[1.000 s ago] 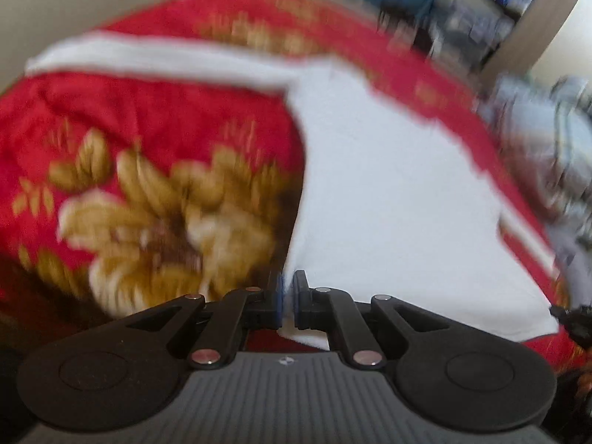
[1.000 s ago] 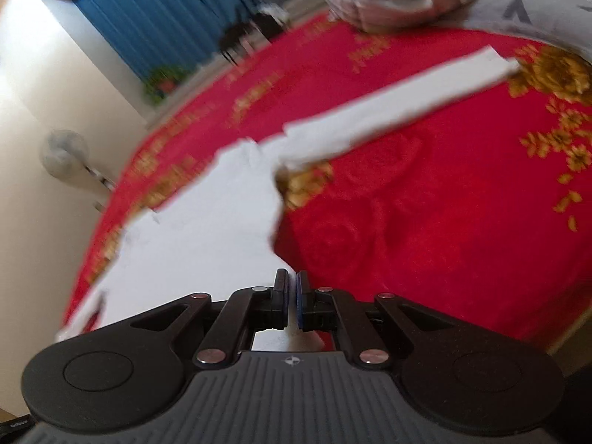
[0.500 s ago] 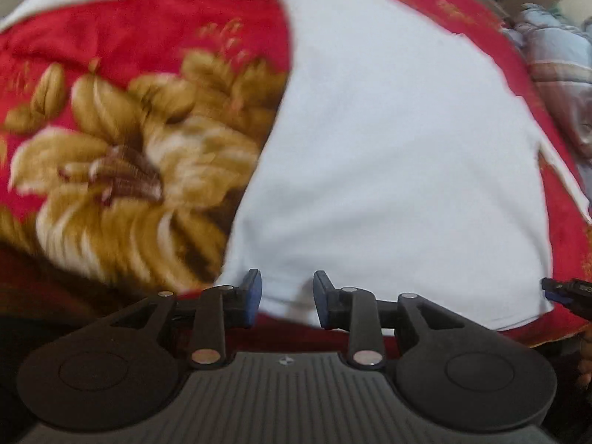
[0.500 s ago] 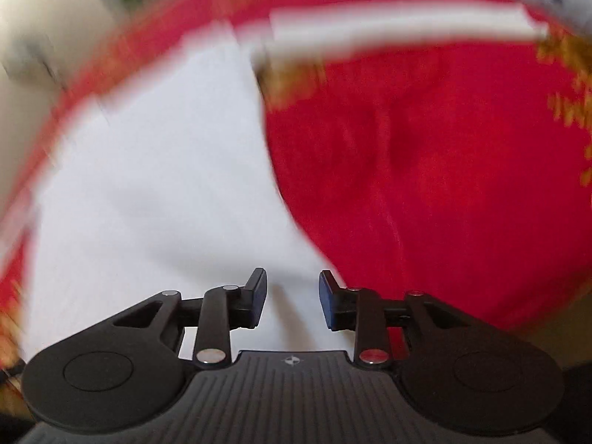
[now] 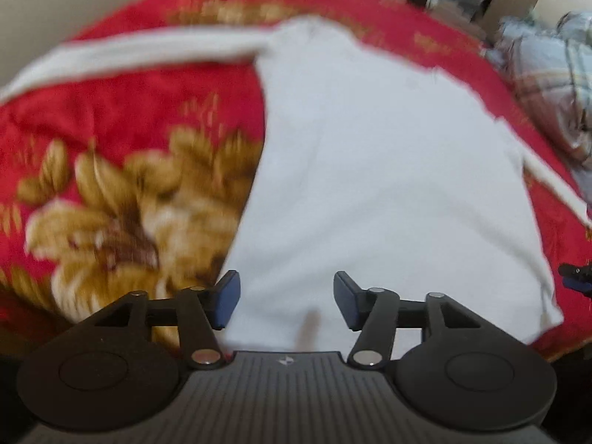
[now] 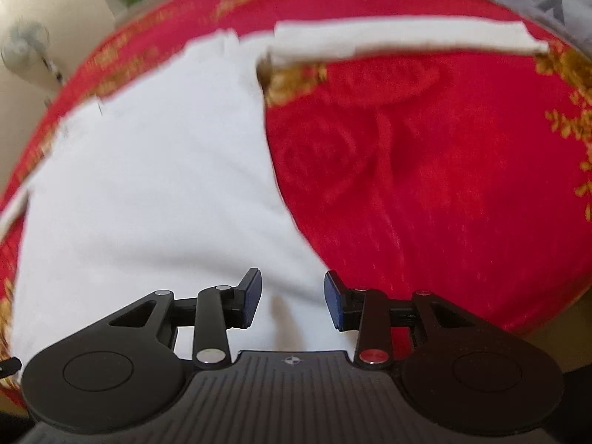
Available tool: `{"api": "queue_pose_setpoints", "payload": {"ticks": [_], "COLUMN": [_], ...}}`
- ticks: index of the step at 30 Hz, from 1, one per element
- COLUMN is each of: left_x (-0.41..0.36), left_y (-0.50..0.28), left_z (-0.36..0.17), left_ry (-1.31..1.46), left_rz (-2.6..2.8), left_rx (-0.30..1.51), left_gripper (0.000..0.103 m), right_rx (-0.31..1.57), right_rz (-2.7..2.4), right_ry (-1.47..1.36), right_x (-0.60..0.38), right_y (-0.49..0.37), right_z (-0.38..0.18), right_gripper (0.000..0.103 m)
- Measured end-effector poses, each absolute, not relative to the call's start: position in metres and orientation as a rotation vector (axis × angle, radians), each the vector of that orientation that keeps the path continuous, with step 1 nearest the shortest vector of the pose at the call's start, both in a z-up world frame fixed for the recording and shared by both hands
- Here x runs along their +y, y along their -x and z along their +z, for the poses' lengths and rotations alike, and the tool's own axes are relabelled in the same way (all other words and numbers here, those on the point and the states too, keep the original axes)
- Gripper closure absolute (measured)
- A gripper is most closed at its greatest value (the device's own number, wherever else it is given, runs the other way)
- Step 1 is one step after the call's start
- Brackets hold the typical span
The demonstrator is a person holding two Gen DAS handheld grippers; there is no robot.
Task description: Fold small clothes
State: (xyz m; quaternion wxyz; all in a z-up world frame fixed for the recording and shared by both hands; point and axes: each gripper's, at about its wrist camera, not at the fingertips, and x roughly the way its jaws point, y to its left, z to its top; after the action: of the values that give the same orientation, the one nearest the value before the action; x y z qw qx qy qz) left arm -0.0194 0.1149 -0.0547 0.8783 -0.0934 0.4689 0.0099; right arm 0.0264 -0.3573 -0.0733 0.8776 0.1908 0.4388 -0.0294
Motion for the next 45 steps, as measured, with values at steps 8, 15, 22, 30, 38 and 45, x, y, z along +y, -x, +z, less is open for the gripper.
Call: {"api": "queue_pose_setpoints", "payload": {"ticks": [8,15,22,30,38,45], "left_x": [0.095,0.085,0.085,0.093,0.098,0.097], "left_y": [0.016,0.007,-0.046,-0.130,-0.175,-0.177], "left_z": [-0.006,0.071,0.122,0.055,0.000,0.001], "left_ry": [0.088,0.032,0.014,-0.020,0.030,0.012], "left_rz": [0.030,0.042,-0.007,0.033,0.090,0.061], "left_rx": [0.663,0.402,0.348,0.471,0.705,0.665], "left_gripper": [0.026,0.026,0.025,0.024,0.025,0.025], "right_rx": [0.713,0.351,0.228,0.277,0.489,0.527], "right_rz": [-0.051,-0.181,-0.137,-0.209,-0.252,-0.399], "right_ry": [-0.360,-0.380,-0.317,-0.197,-0.327,-0.480], "right_x": [-0.348,-0.361,-0.405,-0.449,-0.472,-0.521], "right_y": [-0.021,0.008,-0.025,-0.105,-0.157,-0.182], "right_z": [-0.038,0.015,0.081,0.063,0.019,-0.004], "right_gripper": [0.063,0.058,0.042,0.040,0.043,0.044]}}
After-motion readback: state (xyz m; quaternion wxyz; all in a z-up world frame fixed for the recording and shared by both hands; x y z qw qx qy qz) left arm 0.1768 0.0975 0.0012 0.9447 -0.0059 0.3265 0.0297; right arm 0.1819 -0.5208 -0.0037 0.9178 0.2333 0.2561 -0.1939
